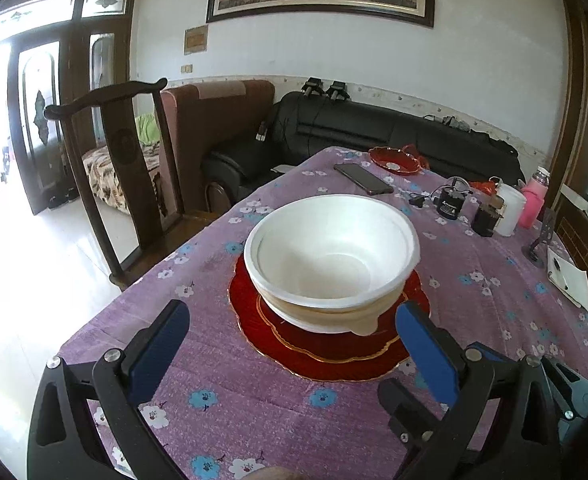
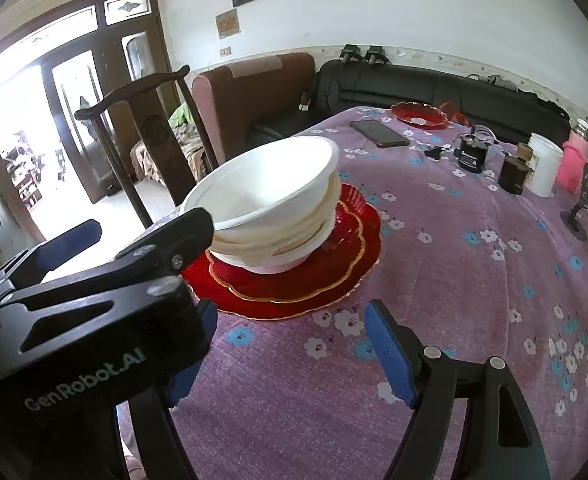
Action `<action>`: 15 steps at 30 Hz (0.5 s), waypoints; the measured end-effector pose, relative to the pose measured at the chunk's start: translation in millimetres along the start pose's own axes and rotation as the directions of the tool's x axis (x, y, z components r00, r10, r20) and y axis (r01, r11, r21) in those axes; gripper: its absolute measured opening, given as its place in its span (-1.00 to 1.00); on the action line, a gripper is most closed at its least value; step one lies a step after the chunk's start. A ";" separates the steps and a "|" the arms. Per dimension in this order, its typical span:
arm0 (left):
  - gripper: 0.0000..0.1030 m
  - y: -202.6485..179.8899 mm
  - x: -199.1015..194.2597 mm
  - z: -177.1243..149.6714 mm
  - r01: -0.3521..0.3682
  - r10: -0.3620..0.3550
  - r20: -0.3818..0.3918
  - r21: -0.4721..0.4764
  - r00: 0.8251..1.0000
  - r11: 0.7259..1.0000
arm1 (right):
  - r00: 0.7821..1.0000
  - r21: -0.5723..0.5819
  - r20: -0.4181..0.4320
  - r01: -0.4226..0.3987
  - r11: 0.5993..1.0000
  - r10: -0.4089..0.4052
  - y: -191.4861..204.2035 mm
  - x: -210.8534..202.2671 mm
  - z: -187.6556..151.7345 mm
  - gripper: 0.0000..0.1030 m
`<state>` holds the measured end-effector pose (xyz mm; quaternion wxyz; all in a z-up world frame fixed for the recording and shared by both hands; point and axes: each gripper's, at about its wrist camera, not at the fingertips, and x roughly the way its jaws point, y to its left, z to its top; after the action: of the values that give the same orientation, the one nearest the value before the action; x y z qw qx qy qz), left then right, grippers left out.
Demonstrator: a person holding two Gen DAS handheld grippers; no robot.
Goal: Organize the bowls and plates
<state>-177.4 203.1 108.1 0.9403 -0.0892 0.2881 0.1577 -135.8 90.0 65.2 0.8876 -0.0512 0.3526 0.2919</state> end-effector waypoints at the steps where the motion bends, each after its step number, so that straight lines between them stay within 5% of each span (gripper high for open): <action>1: 1.00 1.9 2.1 0.8 0.003 -0.003 -0.006 -0.005 1.000 1.000 | 1.000 -0.005 -0.002 0.000 1.000 0.000 2.3 1.2 0.4 0.56; 15: 1.00 15.1 18.9 7.3 0.024 -0.025 -0.048 -0.021 0.999 1.000 | 0.999 -0.012 -0.037 -0.001 1.000 0.001 9.2 18.7 8.0 0.57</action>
<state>-164.1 223.7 102.1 0.9340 -0.1059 0.3079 0.1471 -125.2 109.0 60.0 0.8806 -0.0619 0.3669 0.2935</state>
